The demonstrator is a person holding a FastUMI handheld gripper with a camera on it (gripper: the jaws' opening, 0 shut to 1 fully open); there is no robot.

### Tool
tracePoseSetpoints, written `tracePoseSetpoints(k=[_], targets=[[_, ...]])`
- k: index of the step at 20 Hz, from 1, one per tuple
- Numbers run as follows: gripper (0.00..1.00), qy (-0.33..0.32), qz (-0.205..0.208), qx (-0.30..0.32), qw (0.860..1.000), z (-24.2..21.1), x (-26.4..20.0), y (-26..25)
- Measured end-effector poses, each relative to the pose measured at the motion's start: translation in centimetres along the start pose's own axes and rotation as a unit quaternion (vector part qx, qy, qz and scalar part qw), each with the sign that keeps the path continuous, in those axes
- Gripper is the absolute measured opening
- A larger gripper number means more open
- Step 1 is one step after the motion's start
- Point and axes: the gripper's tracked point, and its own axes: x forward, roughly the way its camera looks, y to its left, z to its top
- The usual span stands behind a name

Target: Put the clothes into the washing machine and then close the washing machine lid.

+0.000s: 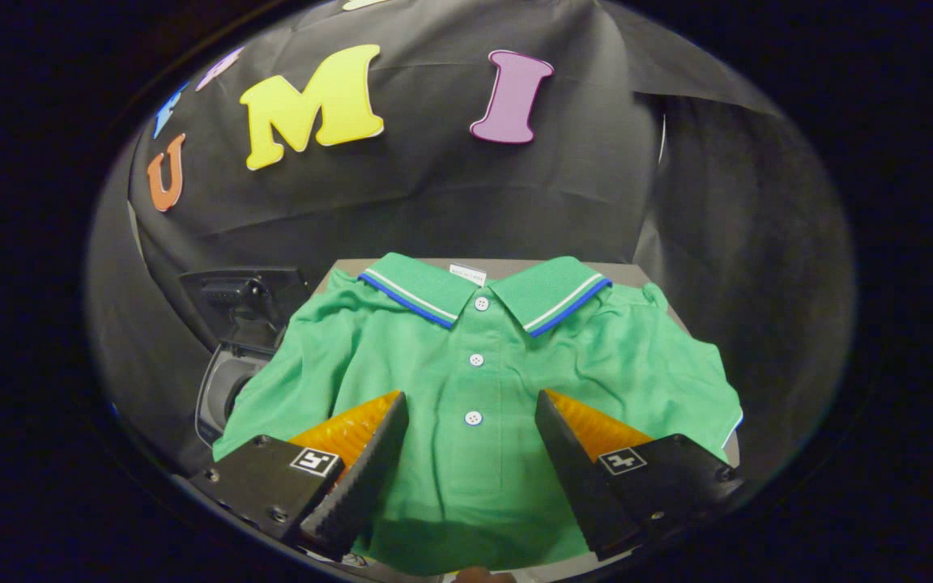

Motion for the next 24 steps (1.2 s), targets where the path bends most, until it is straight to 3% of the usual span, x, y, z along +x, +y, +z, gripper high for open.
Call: tracePoseSetpoints(k=[8, 10, 13, 19, 24], targets=[[0.98, 0.045, 0.009, -0.005, 0.999, -0.1, -0.2, 0.5], [0.63, 0.049, 0.022, -0.017, 0.998, 0.0, -0.1, 0.8], [0.1, 0.036, 0.033, 0.015, 0.999, 0.3, 0.0, 1.1], [0.05, 0.035, 0.053, 0.084, 0.994, 0.9, -1.1, 1.3], [0.05, 0.003, 0.069, 0.076, 0.995, 3.7, -4.3, 2.2]])
